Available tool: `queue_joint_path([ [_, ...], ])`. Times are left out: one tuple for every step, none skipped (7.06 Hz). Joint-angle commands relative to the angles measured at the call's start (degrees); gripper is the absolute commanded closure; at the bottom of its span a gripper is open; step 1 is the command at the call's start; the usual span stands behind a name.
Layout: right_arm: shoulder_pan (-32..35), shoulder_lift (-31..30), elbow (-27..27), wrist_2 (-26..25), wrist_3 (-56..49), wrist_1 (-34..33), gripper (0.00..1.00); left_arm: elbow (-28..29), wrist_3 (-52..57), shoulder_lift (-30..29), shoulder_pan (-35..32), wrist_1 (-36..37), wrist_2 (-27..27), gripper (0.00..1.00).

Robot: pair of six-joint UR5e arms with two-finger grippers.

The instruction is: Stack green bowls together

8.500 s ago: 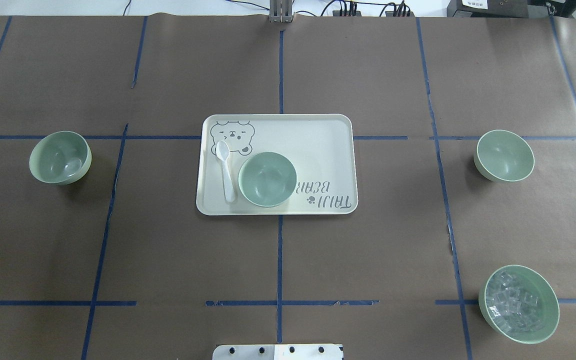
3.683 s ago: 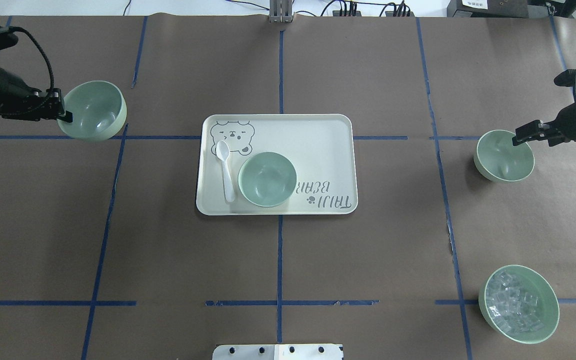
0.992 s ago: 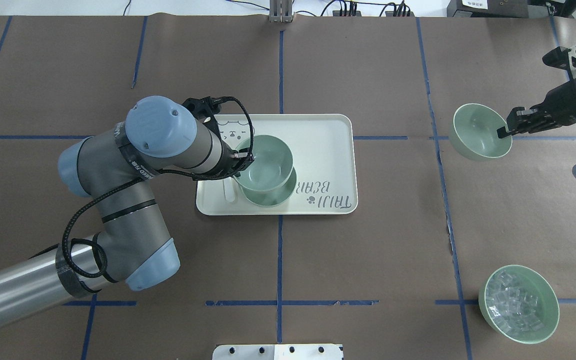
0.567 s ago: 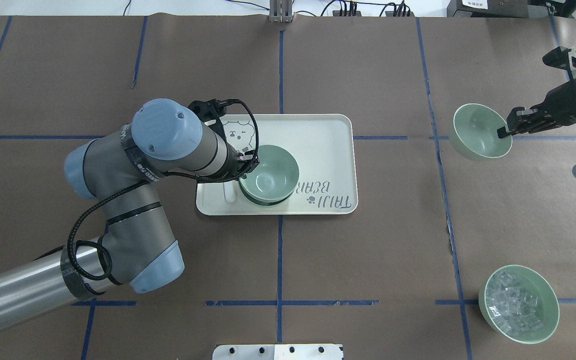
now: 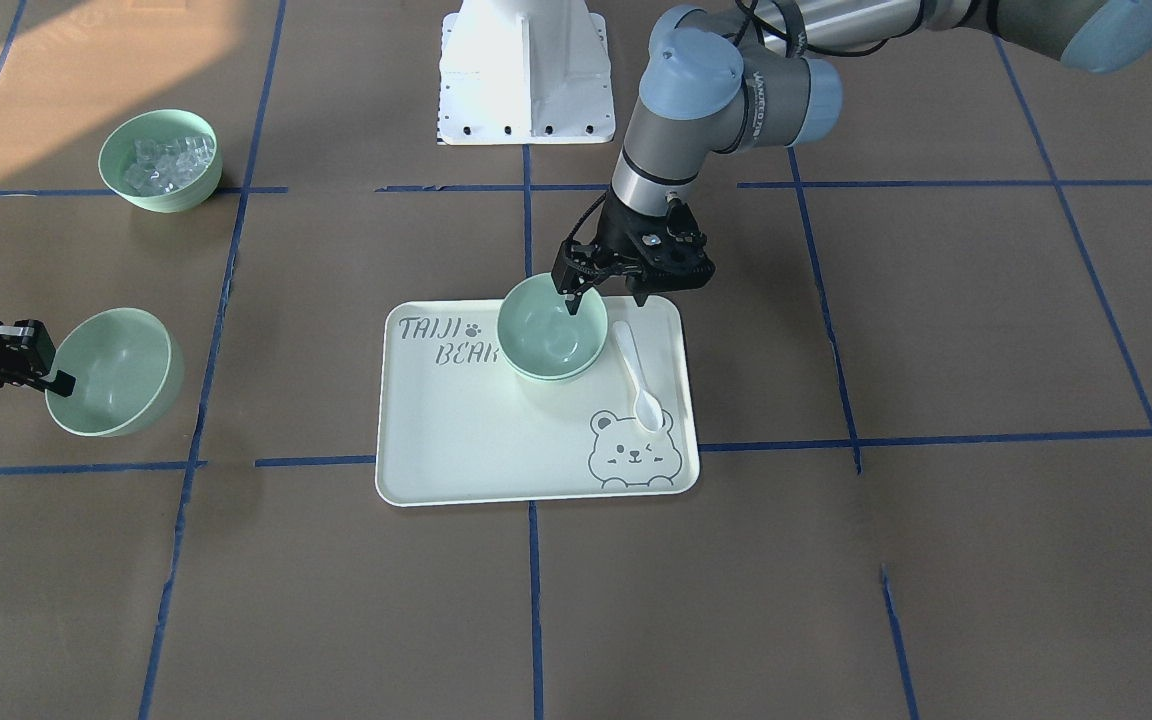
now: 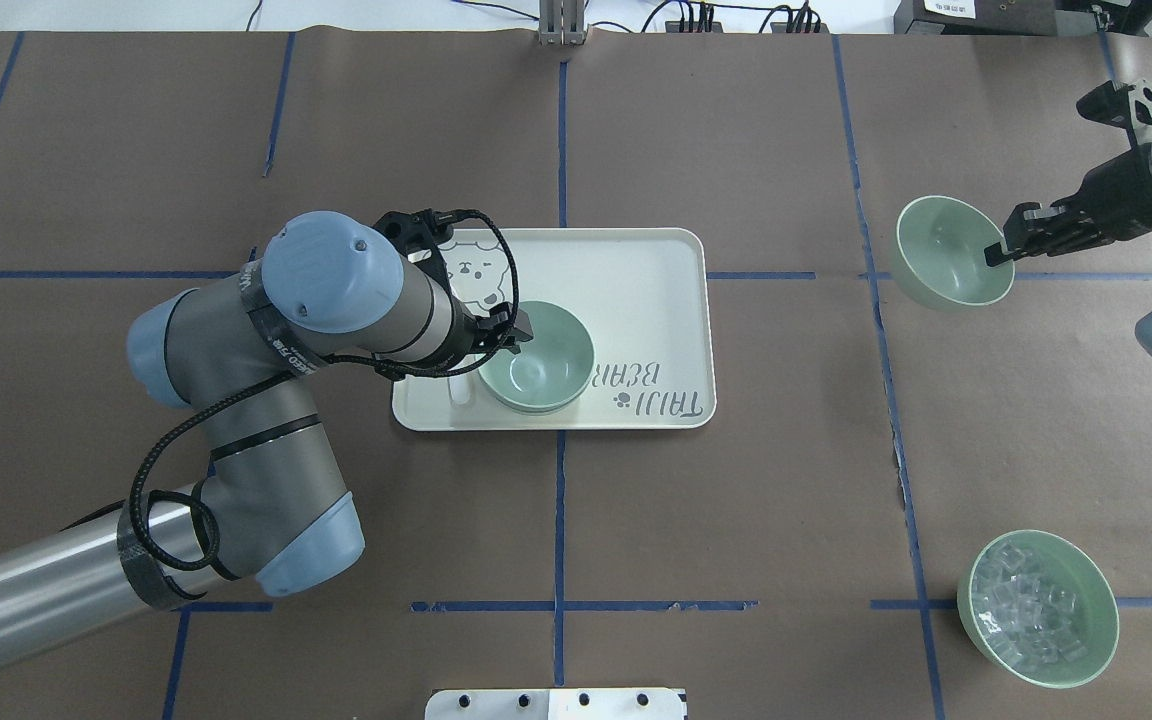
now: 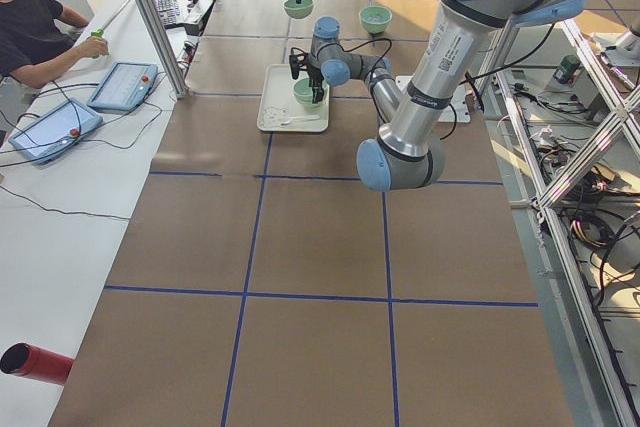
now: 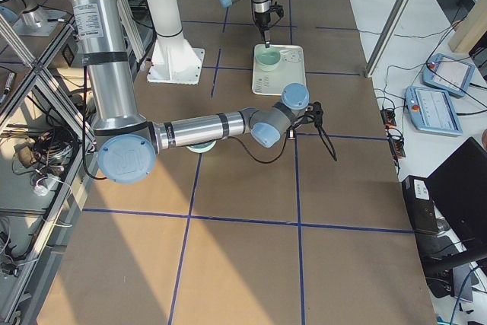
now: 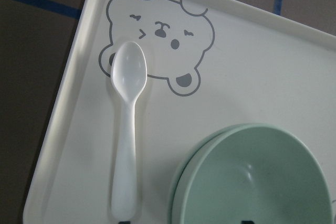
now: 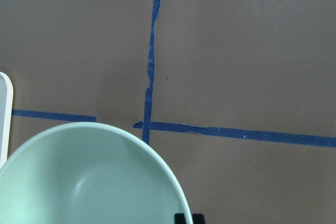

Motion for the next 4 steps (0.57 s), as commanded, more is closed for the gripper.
queue_joint_path([
  [-2.74,6.29,0.38,-0.30,10.64,0.04,1.00,-1.91,6.42,0.06,-3.92,2.43,-0.60,0.00],
  [-5.71,8.93,0.99,-1.35,13.99,-0.05,1.00,-3.23,10.65,0.06,-6.64,5.66,-0.95,0.00],
  [-8.96,12.70,1.35,-3.01,18.64,-0.31,1.00,-5.15,15.56,1.27,-11.02,8.05,-6.00,0.00],
  [-13.17,15.34,1.44,-6.77,22.86,-0.40,1.00,-8.31,20.49,4.94,-14.11,8.24,-8.66,0.00],
])
